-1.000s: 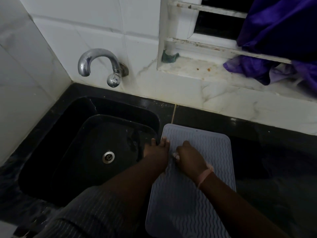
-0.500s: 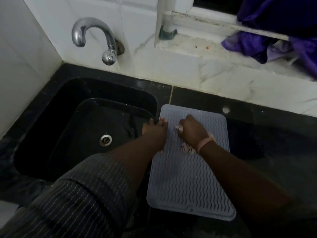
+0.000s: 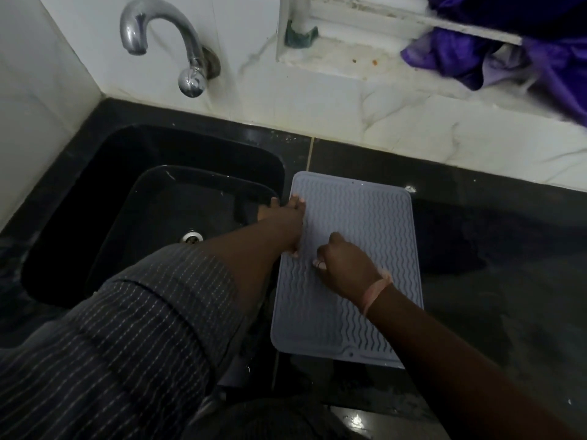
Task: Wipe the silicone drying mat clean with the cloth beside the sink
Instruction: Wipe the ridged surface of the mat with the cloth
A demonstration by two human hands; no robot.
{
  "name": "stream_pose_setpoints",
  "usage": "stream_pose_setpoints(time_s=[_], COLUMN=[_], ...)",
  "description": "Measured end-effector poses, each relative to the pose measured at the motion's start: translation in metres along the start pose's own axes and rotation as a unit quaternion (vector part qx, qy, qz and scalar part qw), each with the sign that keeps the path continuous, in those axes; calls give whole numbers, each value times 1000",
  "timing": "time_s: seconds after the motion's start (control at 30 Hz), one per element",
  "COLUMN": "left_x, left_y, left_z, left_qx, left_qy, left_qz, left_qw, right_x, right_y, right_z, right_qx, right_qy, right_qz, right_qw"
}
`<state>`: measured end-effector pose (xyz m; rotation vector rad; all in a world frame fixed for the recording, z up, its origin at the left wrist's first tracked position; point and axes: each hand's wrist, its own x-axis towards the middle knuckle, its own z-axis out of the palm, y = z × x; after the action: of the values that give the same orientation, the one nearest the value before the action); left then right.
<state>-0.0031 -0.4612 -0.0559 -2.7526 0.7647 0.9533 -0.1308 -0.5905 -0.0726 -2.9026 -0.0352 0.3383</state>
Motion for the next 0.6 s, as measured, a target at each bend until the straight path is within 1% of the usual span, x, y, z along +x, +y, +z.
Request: stream_pose_setpoints(time_s=[0.1,0.2,0.3,0.37,0.4,0.43,0.5,0.57,0.6], left_x=[-2,-7,-21,-30,-34,-38,-44,-45,-44], left_y=[-5,-6,-2,1,3,4,8,11,11], left_z=[1,6,18,32,40,47,61,72,76], left_qx=[-25,-28,-35,-67,-87,-105,-127,-145,-152], left_qy=[-2,29,107,166,186,198,219,230,225], left_qz=[13,16,29,39,40,39,36,34,35], left_qw=[1000,999,993,983,978,974,967,962,962], right_x=[-23,-28,-26,-27,-28,-28,-28,-28,-28], right_y=[-3,6,21,30,33,36,36,28,22], right_z=[13,12,0,-14,-20,-22,-24,-19,-15], right_qx=[17,113,230,275,276,253,172,104,76], right_qy=[-2,1,34,56,63,74,106,135,123], right_qz=[-3,17,65,92,104,117,133,102,78], right_qw=[1000,993,970,955,954,957,970,980,986])
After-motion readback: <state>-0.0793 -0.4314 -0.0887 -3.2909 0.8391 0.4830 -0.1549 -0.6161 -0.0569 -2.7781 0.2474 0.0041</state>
